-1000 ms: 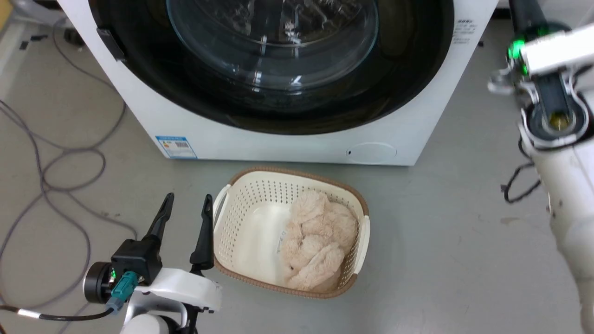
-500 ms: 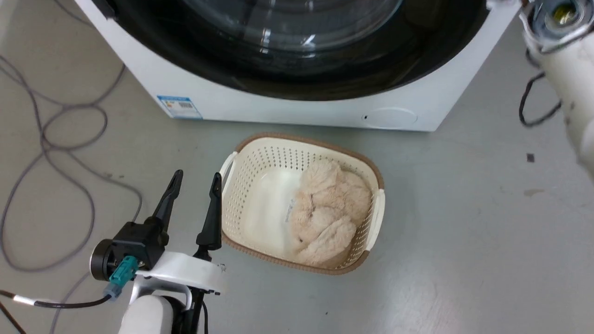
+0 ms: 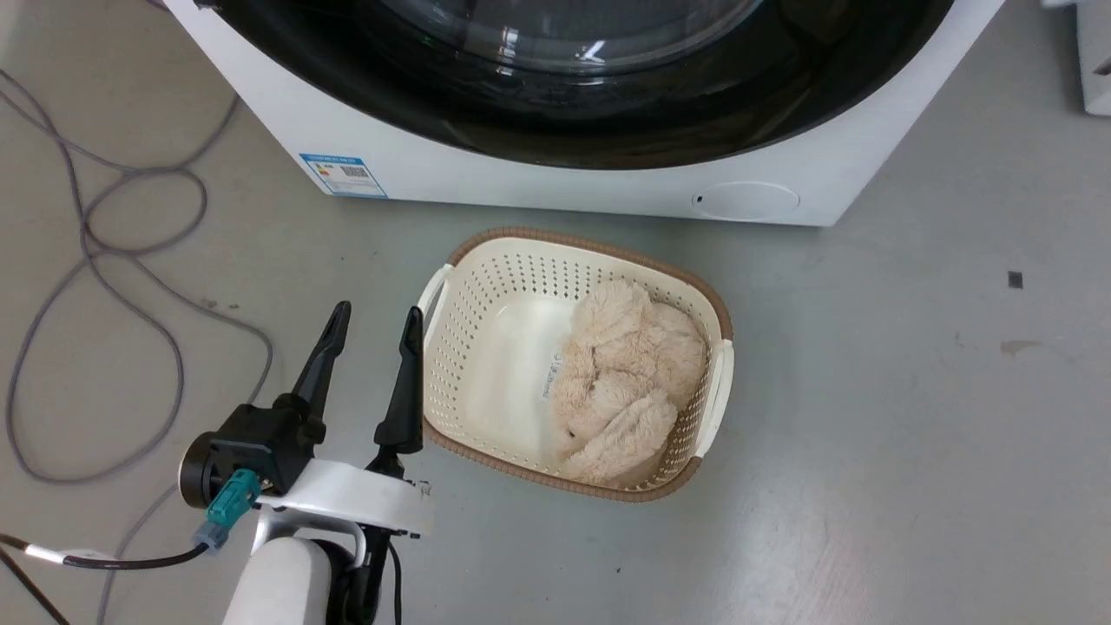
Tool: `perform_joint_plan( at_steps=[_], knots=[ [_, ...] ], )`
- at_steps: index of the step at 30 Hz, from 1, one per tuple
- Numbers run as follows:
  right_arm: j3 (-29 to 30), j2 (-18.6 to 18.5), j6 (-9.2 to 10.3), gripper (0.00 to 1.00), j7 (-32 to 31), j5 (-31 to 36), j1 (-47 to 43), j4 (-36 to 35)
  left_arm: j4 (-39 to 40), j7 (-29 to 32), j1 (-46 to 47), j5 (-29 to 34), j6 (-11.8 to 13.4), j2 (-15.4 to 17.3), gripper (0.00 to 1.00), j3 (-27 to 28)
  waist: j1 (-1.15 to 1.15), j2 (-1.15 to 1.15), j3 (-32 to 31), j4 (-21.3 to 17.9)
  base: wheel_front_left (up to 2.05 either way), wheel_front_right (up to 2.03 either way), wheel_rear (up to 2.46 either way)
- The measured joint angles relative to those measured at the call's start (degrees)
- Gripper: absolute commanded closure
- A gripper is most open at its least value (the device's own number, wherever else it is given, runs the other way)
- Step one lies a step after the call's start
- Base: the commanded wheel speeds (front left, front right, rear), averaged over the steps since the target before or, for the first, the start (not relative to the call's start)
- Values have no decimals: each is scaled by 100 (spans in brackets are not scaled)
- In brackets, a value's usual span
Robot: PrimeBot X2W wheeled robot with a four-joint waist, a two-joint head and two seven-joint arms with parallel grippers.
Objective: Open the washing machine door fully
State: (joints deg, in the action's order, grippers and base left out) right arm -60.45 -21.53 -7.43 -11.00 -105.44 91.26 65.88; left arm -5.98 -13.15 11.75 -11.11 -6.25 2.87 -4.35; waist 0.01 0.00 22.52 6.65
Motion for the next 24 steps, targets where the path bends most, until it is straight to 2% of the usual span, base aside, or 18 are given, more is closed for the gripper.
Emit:
perform_joint_plan(
  at_steps=[13,20,24],
  knots=[
    [-1180,69,0,100,-1379,-1578,928,678,-158,-151,138,-169,-48,-1,0,-81,0,0,165,23,0,0,0],
    [-1241,100,0,100,-1927,-1699,967,786,-193,-155,138,-185,-31,-2,0,-156,-1,0,-45,-12,0,0,0],
    [-1246,168,0,100,-1970,-1690,878,788,-196,-155,138,-185,-23,-2,0,-155,-1,0,-56,-41,0,0,0]
  ],
)
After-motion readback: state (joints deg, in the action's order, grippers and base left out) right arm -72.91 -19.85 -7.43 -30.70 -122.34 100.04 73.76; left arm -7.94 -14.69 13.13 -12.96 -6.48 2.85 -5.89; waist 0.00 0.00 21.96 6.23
